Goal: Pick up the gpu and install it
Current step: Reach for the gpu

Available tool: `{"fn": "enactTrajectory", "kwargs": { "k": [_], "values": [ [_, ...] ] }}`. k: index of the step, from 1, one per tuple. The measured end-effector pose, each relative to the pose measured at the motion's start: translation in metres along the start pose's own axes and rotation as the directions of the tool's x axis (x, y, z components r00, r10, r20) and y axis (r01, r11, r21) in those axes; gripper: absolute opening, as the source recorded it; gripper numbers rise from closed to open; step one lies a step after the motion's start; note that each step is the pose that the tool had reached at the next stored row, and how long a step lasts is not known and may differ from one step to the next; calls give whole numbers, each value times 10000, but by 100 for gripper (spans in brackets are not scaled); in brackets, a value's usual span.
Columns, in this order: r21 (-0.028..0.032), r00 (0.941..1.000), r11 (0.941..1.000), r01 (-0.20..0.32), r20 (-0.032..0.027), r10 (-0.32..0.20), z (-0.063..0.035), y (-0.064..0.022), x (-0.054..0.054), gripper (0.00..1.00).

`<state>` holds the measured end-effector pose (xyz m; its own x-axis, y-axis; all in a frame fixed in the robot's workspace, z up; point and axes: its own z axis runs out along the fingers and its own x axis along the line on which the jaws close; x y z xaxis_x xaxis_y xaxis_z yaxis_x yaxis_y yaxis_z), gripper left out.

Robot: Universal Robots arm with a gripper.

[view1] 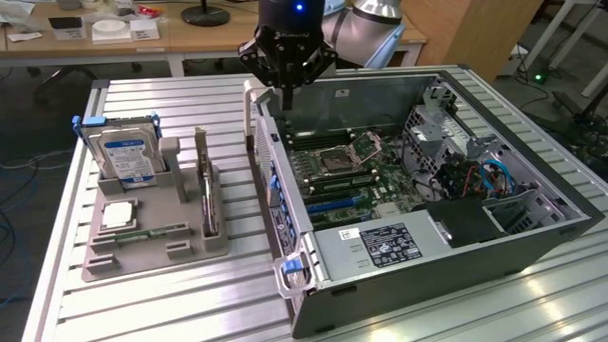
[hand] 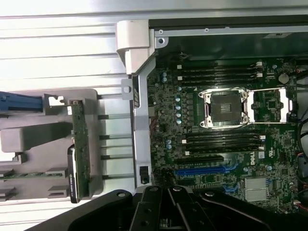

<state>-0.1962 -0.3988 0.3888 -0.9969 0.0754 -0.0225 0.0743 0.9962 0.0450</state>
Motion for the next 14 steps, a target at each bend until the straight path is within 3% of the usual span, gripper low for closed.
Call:
{"fn": "enactTrajectory", "kwargs": {
  "k": [14],
  "values": [
    [0,10000,10000,0,0,0,13,-17,219,11]
  ]
}}
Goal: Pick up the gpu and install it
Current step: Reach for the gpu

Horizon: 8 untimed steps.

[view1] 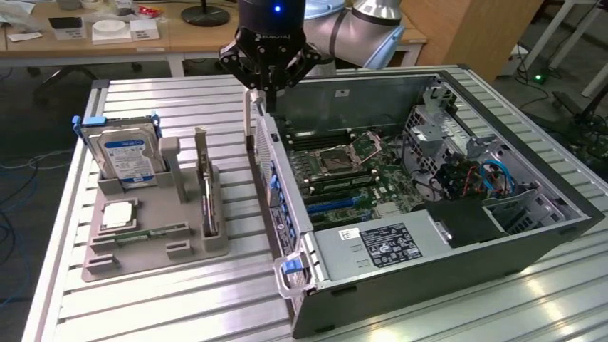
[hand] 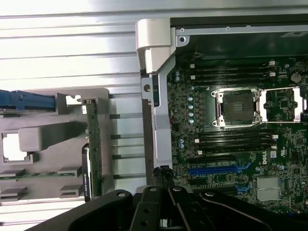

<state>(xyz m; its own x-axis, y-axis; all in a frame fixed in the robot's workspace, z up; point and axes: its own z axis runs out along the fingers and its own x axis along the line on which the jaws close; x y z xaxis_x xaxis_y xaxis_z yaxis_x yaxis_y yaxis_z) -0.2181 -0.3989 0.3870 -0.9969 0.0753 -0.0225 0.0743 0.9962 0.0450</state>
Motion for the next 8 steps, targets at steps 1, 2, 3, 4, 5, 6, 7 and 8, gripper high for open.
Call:
{"fn": "enactTrajectory", "kwargs": {
  "k": [1,2,3,4,5,6,7,8],
  "values": [
    [0,10000,10000,0,-1,0,1,-1,12,11],
    [0,10000,10000,1,-1,-1,2,-2,24,11],
    [0,10000,10000,1,-1,-1,3,-3,36,11],
    [0,10000,10000,1,-1,-1,4,-4,48,11],
    [0,10000,10000,1,-1,-1,5,-5,61,11],
    [0,10000,10000,1,-1,-1,7,-6,75,11],
    [0,10000,10000,1,-2,-1,8,-7,87,11],
    [0,10000,10000,1,-3,-1,9,-9,101,11]
  ]
}}
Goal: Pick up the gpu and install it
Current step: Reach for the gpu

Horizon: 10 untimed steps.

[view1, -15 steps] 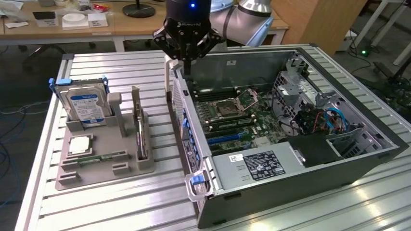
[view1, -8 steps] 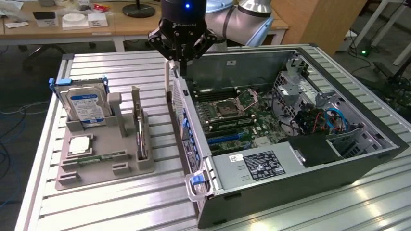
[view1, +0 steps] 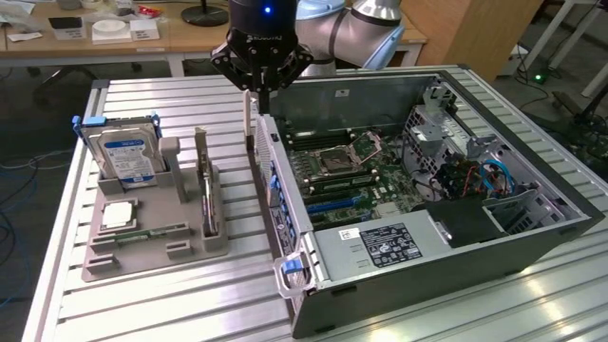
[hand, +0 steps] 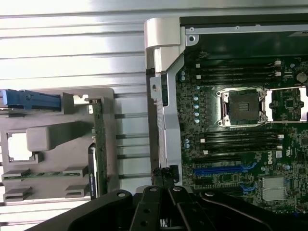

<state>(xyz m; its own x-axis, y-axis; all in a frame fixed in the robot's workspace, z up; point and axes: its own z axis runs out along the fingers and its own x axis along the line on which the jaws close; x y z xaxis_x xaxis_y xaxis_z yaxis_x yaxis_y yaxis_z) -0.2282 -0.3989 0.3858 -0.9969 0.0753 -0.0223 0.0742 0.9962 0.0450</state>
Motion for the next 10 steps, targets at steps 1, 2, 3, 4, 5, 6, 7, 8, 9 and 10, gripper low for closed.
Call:
{"fn": "enactTrajectory", "kwargs": {
  "k": [1,2,3,4,5,6,7,8,9,10],
  "values": [
    [0,10000,10000,0,0,0,1,-1,13,11],
    [0,10000,10000,0,-1,0,3,-2,27,11],
    [0,10000,10000,0,-1,0,4,-4,42,11],
    [0,10000,10000,-1,-1,1,6,-5,60,11],
    [0,10000,10000,-1,-2,1,7,-7,75,11],
    [0,10000,10000,-1,-2,1,9,-8,92,11],
    [0,10000,10000,-1,-2,1,10,-9,110,11],
    [0,10000,10000,0,-3,0,11,-11,128,11],
    [0,10000,10000,0,-2,0,13,-12,146,11],
    [0,10000,10000,0,-3,0,14,-14,164,11]
  ]
}}
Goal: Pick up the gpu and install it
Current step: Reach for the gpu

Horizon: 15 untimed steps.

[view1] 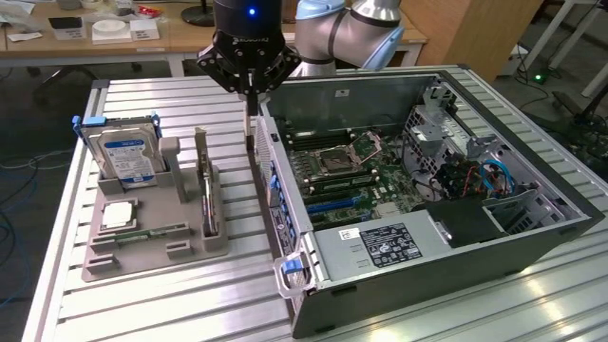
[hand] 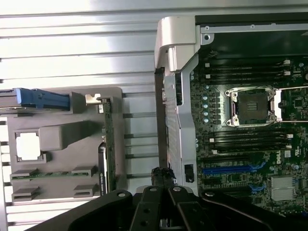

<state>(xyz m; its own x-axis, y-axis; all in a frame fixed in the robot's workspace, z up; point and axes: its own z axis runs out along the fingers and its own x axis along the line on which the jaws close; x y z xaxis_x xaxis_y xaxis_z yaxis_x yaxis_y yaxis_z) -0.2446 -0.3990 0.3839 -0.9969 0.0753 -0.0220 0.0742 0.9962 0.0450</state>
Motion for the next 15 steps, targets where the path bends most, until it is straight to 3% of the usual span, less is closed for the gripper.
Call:
{"fn": "enactTrajectory", "kwargs": {
  "k": [15],
  "values": [
    [1,10000,10000,0,-5,0,20,-22,277,11]
  ]
}}
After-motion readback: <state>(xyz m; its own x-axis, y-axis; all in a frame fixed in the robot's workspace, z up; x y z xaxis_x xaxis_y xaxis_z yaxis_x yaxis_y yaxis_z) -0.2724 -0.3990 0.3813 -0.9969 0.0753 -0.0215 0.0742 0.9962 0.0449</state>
